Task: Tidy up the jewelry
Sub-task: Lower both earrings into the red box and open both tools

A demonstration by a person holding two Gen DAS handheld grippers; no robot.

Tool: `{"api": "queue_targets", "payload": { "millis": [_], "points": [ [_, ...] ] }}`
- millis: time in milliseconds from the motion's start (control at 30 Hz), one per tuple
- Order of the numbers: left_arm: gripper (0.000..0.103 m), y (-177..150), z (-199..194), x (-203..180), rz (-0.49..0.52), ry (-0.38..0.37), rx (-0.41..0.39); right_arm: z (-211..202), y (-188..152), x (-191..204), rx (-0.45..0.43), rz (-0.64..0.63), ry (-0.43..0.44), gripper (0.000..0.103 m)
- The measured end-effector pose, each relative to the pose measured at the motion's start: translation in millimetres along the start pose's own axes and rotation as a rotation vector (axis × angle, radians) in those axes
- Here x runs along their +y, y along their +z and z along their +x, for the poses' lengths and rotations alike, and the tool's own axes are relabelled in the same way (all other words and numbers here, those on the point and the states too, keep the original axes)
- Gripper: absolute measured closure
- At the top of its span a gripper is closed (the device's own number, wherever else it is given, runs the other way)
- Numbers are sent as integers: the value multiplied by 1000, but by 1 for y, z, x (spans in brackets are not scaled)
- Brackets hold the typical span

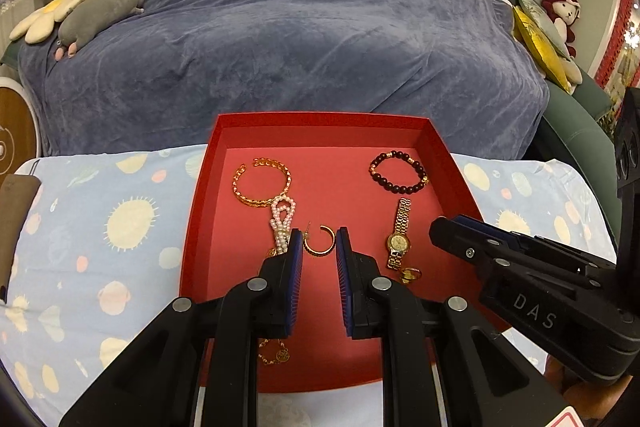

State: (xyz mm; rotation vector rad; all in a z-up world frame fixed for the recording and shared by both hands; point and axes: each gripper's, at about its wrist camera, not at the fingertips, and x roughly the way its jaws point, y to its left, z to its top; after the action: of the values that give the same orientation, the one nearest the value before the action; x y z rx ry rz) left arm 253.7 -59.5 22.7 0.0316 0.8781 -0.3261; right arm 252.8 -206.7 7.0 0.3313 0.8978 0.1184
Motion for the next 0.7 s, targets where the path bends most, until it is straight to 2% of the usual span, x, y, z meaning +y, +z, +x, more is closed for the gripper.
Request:
{"api": "queue_targets", "payload": {
  "millis": [167, 267, 467, 533, 600, 667, 700],
  "points": [
    [89, 4, 19, -4, 12, 31, 14, 21, 12, 4, 14, -4, -19, 85],
    [89, 7, 30, 1, -17, 18, 35, 32, 19, 2, 23, 9, -17, 85],
    [89, 10, 48, 1, -8, 28, 66, 51, 26, 4, 42, -14, -44, 84],
    [85, 9, 53, 0, -8, 54, 64, 55, 27, 5, 40, -21, -50, 83],
    [82, 9, 57, -1, 2, 77, 67, 57, 26, 7, 36, -34, -52, 78],
    [73, 8, 56, -1, 4, 95, 59, 53, 26, 7, 17, -41, -69, 69],
    [67, 8, 55, -1, 1, 100, 53, 50, 26, 6, 8, -41, -71, 69]
  ]
}}
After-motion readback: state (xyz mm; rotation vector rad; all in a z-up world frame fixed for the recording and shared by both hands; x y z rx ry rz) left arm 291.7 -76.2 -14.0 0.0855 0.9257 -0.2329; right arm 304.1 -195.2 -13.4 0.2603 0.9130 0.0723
